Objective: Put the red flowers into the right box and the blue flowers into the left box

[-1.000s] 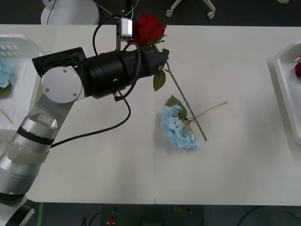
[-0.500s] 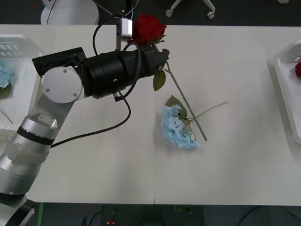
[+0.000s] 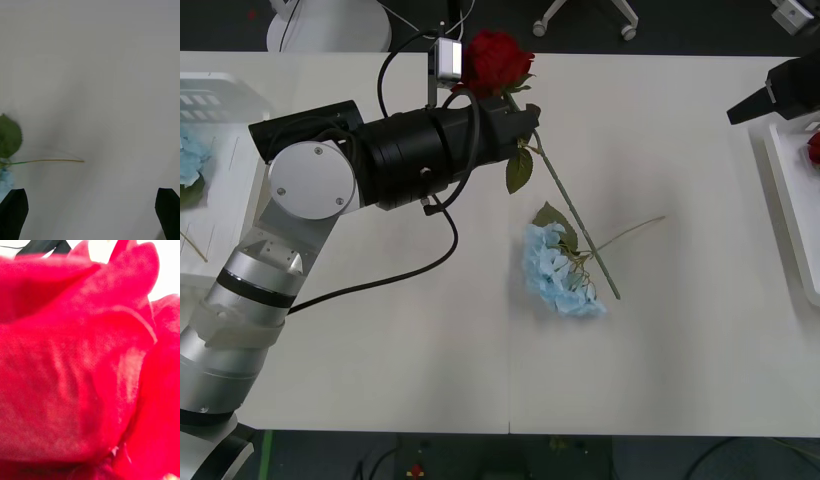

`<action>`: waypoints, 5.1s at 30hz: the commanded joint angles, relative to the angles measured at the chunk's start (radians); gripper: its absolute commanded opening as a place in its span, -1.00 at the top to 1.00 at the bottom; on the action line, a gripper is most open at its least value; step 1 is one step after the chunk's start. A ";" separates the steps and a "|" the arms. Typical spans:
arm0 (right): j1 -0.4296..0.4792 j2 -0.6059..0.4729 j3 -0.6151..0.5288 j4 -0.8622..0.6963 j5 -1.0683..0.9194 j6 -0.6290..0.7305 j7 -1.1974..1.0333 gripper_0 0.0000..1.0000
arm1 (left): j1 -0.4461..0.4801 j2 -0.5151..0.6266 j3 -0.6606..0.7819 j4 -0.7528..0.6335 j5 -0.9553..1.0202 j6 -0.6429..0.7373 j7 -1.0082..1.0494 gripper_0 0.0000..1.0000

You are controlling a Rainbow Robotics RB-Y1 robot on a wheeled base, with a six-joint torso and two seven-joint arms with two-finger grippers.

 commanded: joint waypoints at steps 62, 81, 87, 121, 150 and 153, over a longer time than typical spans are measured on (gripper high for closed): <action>0.660 0.180 -0.126 -0.899 -0.205 -0.291 -0.205 0.92 | -0.039 -0.016 -0.004 -0.017 0.032 -0.023 -0.041 1.00; 0.657 0.155 -0.123 -0.917 -0.204 -0.287 -0.277 1.00 | -0.039 -0.016 -0.001 -0.017 0.034 -0.026 -0.034 -0.33; 0.652 0.153 -0.123 -0.917 -0.204 -0.288 -0.284 1.00 | -0.039 -0.009 0.014 -0.017 0.059 -0.026 -0.032 -1.00; 0.643 -0.113 -0.621 -0.653 0.229 0.054 -0.402 1.00 | 0.067 0.323 0.427 -0.017 0.204 0.612 -0.270 -1.00; 0.687 -0.084 -0.617 -0.072 0.686 -0.242 -0.099 1.00 | 0.203 0.364 0.414 0.015 0.329 0.669 -0.641 -1.00; 0.687 -0.066 -0.583 -0.058 0.766 -0.295 -0.105 1.00 | 0.206 0.365 0.413 0.015 0.329 0.668 -0.643 -1.00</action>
